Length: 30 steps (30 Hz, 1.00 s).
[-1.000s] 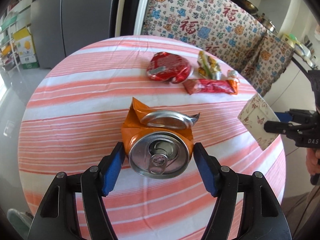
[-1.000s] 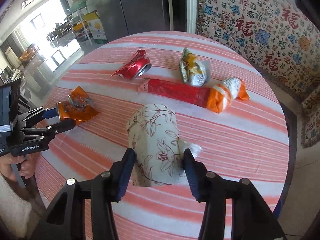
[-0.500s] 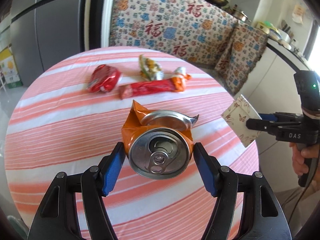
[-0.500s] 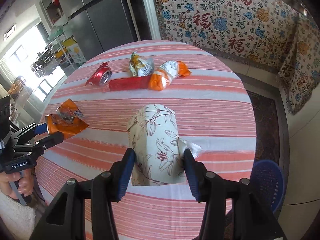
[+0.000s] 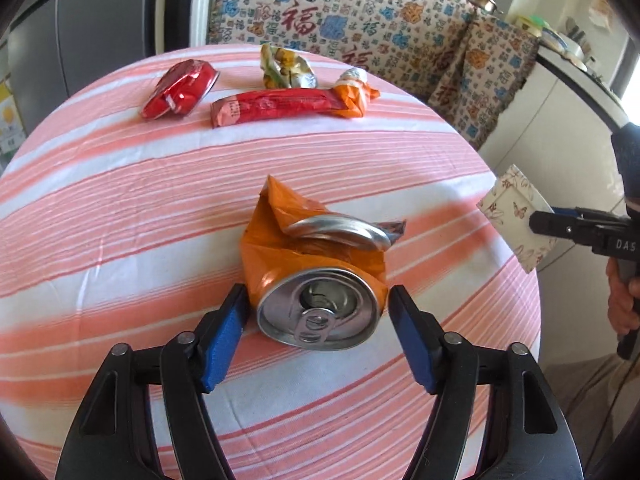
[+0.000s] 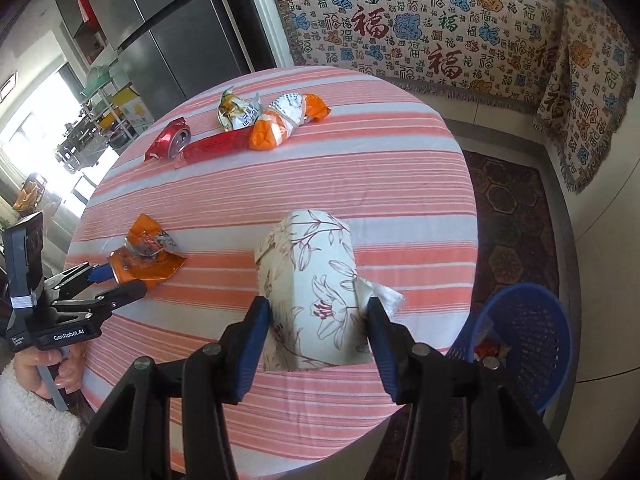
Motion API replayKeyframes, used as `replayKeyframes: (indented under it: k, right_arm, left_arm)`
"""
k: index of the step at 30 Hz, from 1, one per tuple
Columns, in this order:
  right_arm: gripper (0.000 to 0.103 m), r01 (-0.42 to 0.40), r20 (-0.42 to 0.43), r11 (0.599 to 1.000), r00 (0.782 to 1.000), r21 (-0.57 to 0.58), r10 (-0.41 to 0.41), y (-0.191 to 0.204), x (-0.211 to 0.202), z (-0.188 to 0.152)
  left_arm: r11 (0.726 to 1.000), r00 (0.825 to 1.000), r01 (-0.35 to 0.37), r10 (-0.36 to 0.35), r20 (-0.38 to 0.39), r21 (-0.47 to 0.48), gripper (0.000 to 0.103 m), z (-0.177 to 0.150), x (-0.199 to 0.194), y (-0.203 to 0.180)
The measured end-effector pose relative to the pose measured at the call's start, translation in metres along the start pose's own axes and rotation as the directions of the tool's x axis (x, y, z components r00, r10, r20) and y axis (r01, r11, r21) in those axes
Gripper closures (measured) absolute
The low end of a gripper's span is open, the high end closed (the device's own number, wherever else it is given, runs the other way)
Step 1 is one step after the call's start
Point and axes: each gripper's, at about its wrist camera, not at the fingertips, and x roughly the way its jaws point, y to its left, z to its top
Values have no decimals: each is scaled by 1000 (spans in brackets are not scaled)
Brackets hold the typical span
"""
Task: Collect trash
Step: 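Carry the orange can and floral box over the blue basket and release both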
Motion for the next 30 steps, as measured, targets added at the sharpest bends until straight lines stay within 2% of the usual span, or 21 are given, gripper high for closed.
replayKeyframes:
  k: [2,5,6,8,10,13,17,23,27,30]
  right_arm:
    - [53,-4,-1,1000,1000,-4,4,1,1,-1]
    - [53,-10,2,1000,1000,-11,10,5,0,0]
    - [53,-14,2,1000,1000,-13,14,6,0,0]
    - [53,-17,5,1000,1000,-18,17,8,-2,1]
    - [53,-18,8,1000,1000,-26,18,10,-5,1]
    - [54,-13,18,999,1000,-31,14,10,-11,0]
    - [54,-16,34,1000,999,-10,17,2,-21,1]
    - [54,26,76,998,997,57,-30,-41,-44,5]
    - [54,51,104,986,992,157,-67,-89,-65,1]
    - [54,55,112,975,990,217,-81,-118,-73,-5]
  left_arm:
    - [1000,1000,-15,15,0,24,9,3,3,-3]
    - [998,999,-38,40,-22,59,8,10,15,-7]
    - [996,999,-48,49,-19,75,11,12,17,-9]
    - [993,998,-64,66,-16,98,22,14,18,-10]
    - [996,999,-32,34,-23,78,23,15,17,-10]
    - [997,1000,-29,30,-9,73,24,15,13,-14]
    - [998,1000,12,-12,9,65,25,19,4,-33]
    - [989,993,111,-115,39,103,30,45,1,-93]
    - [975,982,185,-190,26,123,51,62,20,-138]
    - [975,982,185,-188,11,125,53,68,39,-154]
